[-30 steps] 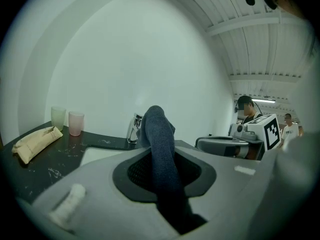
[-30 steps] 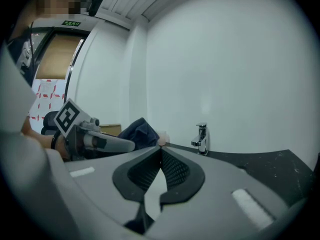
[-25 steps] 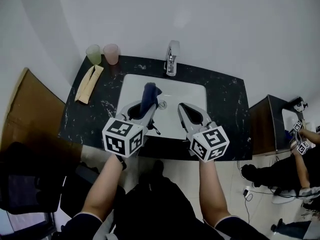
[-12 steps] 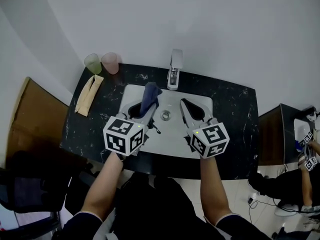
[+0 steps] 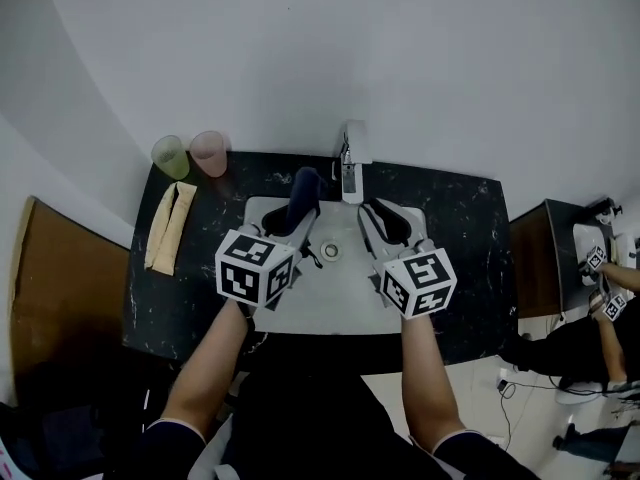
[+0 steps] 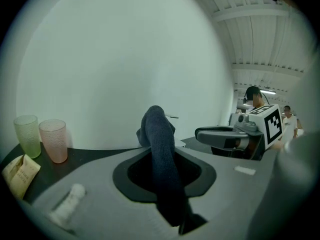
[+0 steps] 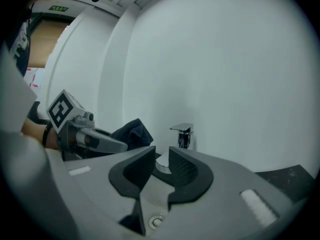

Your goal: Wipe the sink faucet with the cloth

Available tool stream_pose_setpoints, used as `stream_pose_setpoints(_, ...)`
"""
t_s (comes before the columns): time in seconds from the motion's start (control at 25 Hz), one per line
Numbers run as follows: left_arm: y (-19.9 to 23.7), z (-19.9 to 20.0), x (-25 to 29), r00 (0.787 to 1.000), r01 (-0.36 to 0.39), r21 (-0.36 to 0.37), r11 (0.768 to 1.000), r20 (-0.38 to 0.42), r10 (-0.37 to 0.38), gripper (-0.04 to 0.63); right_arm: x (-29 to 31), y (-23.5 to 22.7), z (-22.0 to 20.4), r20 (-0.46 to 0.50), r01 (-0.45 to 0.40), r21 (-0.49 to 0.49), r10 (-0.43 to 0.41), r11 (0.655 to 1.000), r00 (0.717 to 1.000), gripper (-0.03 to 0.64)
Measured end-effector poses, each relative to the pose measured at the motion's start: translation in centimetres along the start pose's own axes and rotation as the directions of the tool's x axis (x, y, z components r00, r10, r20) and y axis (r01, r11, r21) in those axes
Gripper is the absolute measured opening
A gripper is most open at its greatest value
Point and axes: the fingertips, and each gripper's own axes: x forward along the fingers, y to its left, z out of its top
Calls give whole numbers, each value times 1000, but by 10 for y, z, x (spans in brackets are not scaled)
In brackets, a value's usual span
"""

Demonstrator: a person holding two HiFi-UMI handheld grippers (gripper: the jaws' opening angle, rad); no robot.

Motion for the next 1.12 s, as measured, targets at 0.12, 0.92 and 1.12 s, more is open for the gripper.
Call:
stream_pose_setpoints(0.12, 17, 0, 14, 999, 41, -2, 999, -20, -41, 83, 12, 0, 1, -31, 40, -24, -41, 999, 999, 74)
stream_pose_setpoints(0.92, 63, -36, 133, 928, 189, 299, 935, -365, -71, 83, 49, -6, -9, -82, 74, -78, -80, 994, 993, 78)
stream_pose_setpoints(1.12, 60, -46, 148, 895, 246, 309, 919, -436, -94, 81, 51, -5, -12, -88, 68, -70, -75, 995, 993, 77)
